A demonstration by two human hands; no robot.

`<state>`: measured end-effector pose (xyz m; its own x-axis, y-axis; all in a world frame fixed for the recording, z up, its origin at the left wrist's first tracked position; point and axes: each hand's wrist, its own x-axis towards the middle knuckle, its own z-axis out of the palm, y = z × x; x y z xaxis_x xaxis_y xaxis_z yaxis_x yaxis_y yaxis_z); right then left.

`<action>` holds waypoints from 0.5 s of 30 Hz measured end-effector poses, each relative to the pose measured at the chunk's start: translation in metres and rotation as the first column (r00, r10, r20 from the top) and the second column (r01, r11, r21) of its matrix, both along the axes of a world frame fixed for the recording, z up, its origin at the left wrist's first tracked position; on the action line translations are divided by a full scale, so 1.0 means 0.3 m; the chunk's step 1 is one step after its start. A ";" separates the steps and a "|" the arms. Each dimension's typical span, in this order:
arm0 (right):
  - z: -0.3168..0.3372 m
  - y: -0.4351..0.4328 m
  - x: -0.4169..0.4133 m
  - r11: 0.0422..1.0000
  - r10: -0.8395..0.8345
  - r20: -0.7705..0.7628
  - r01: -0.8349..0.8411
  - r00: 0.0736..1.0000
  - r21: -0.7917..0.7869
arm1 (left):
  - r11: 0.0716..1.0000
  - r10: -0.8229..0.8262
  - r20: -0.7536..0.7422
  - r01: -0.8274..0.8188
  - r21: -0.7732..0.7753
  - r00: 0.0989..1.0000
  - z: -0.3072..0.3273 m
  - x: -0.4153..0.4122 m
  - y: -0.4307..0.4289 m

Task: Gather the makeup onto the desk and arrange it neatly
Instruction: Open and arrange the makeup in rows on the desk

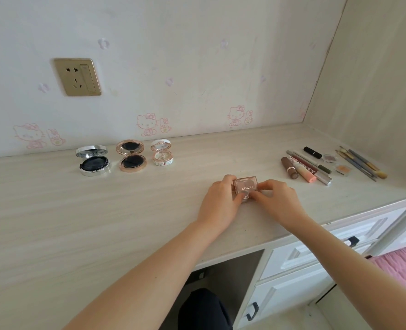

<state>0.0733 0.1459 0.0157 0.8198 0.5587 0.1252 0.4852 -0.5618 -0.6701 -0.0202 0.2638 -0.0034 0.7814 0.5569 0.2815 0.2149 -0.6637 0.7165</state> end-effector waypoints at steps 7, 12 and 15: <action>0.006 -0.009 -0.013 0.977 -0.035 -0.100 0.055 0.994 0.204 | 0.973 0.032 0.114 -0.005 -0.233 0.993 0.023 -0.045 -0.016; 0.013 0.014 -0.047 0.951 0.080 -0.204 -0.013 0.976 0.308 | 0.900 0.112 0.206 -0.011 -0.436 0.972 0.037 -0.091 0.010; 0.025 0.038 -0.083 0.941 0.145 -0.208 -0.070 0.967 0.330 | 0.800 0.137 0.234 0.032 -0.599 0.962 0.056 -0.140 0.035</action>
<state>0.0485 0.1574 0.0233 0.7843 0.6068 0.1291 0.3456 -0.2544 -0.9032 -0.0621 0.2742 0.0134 0.6937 0.7173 0.0650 -0.0075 -0.0831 0.9965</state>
